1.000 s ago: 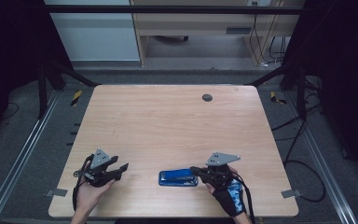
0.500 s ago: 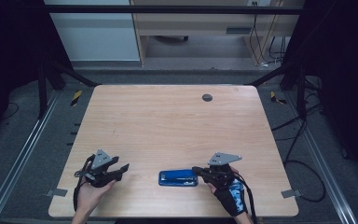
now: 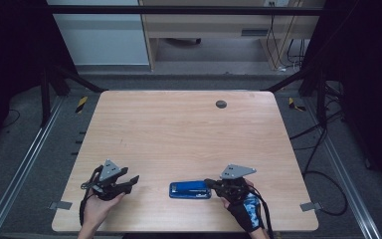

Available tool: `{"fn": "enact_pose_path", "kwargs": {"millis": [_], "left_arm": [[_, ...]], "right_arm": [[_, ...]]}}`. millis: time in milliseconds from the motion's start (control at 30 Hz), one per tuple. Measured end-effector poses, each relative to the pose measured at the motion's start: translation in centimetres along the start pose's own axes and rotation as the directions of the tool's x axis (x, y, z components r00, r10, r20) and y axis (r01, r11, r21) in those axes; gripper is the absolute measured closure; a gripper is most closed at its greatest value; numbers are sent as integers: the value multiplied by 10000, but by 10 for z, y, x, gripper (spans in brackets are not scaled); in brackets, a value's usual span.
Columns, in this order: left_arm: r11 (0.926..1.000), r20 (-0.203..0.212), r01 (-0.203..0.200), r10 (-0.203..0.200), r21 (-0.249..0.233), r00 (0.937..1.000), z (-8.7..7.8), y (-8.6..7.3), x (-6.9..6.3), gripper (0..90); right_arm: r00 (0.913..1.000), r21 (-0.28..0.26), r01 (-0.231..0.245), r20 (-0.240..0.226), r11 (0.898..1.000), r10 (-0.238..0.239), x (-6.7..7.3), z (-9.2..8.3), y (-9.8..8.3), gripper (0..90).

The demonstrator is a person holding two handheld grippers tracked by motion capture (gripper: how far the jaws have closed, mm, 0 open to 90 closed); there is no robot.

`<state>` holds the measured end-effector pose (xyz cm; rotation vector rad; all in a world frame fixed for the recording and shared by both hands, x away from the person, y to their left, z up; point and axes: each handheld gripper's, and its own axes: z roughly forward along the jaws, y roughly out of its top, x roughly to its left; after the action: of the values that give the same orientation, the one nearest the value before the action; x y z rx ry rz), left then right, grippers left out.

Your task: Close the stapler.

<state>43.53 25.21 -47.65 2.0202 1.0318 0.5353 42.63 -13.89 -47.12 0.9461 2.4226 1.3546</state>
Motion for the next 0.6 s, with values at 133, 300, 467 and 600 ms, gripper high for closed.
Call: {"fn": "enact_pose_path", "kwargs": {"millis": [133, 300, 467, 600], "left_arm": [[10000, 29, -79, 79, -7, 10000, 0, 1, 0, 448], [10000, 50, -26, 26, -46, 10000, 0, 1, 0, 445], [10000, 66, -32, 32, -24, 10000, 1, 1, 0, 439], [10000, 114, -28, 28, -14, 9999, 1, 1, -1, 432]], "right_arm": [[10000, -23, 15, 8, 10000, -15, 0, 1, -1, 900], [10000, -64, 33, -22, 10000, -33, 0, 0, 0, 900], [9999, -538, -153, -48, 9984, 150, -2, -8, 8, 835], [9987, -904, -339, 338, 9953, 371, -8, -18, 10, 779]]}}
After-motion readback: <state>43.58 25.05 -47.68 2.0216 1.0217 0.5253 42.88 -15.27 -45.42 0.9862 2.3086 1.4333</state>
